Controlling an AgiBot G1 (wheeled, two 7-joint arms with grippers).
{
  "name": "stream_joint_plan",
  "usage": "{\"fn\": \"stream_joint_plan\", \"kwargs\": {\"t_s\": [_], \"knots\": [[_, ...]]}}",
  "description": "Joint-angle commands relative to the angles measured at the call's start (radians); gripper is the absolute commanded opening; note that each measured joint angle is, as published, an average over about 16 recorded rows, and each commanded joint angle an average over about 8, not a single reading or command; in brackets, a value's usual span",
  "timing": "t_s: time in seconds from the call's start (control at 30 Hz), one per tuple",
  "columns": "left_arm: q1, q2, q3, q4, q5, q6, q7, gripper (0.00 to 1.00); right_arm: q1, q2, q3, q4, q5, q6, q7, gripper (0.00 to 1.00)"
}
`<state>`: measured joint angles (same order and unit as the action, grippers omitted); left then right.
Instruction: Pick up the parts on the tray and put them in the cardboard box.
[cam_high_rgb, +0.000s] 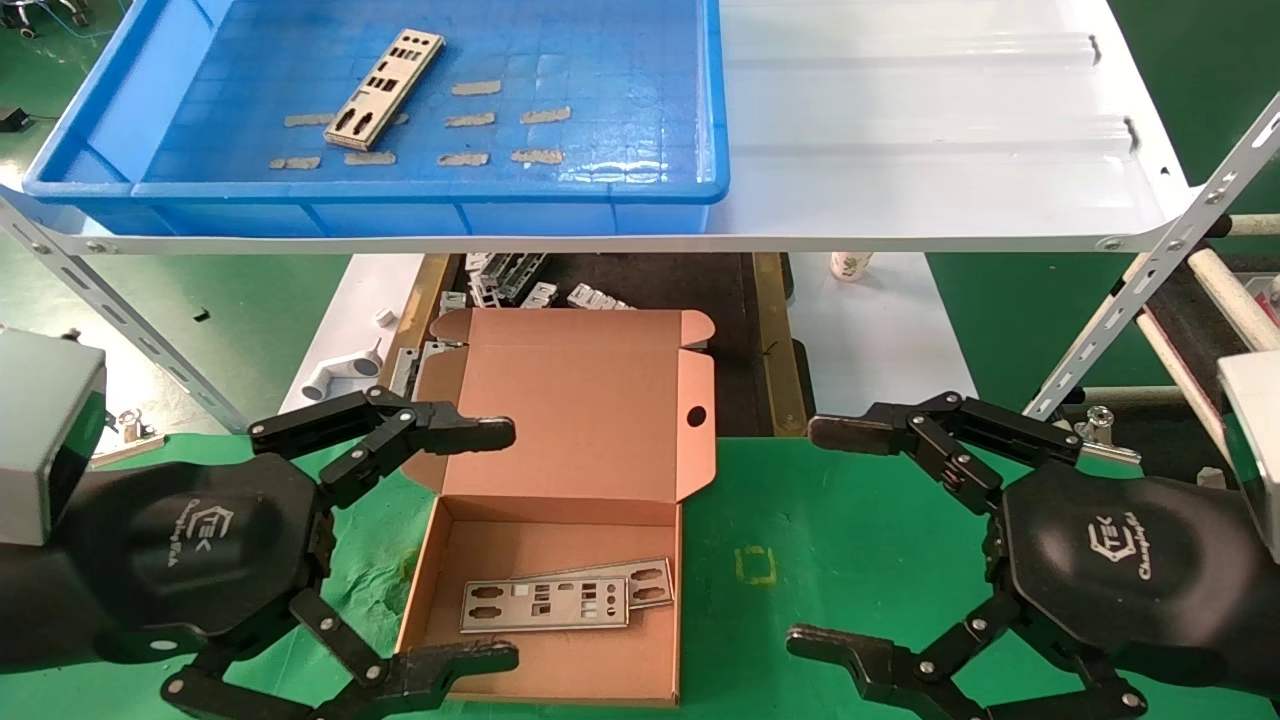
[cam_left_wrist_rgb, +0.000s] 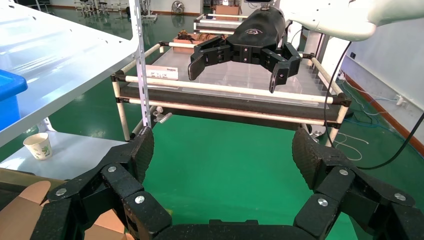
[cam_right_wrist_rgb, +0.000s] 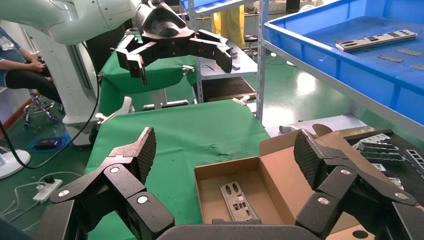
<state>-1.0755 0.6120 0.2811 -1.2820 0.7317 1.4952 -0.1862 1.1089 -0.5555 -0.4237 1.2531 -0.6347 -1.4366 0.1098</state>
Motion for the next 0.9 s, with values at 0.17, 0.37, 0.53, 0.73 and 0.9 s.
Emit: {"fn": "stream_joint_plan", "kwargs": {"t_s": [0.17, 0.37, 0.53, 0.73, 0.9], "knots": [[0.000, 0.000, 0.000, 0.000, 0.000, 0.000, 0.000, 1.00, 0.000, 0.000, 0.000, 0.000, 0.000, 0.000, 0.000, 1.00], [0.000, 0.000, 0.000, 0.000, 0.000, 0.000, 0.000, 1.00, 0.000, 0.000, 0.000, 0.000, 0.000, 0.000, 0.000, 1.00], [0.000, 0.000, 0.000, 0.000, 0.000, 0.000, 0.000, 1.00, 0.000, 0.000, 0.000, 0.000, 0.000, 0.000, 0.000, 1.00], [0.000, 0.000, 0.000, 0.000, 0.000, 0.000, 0.000, 1.00, 0.000, 0.000, 0.000, 0.000, 0.000, 0.000, 0.000, 1.00], [0.000, 0.000, 0.000, 0.000, 0.000, 0.000, 0.000, 1.00, 0.000, 0.000, 0.000, 0.000, 0.000, 0.000, 0.000, 1.00]]}}
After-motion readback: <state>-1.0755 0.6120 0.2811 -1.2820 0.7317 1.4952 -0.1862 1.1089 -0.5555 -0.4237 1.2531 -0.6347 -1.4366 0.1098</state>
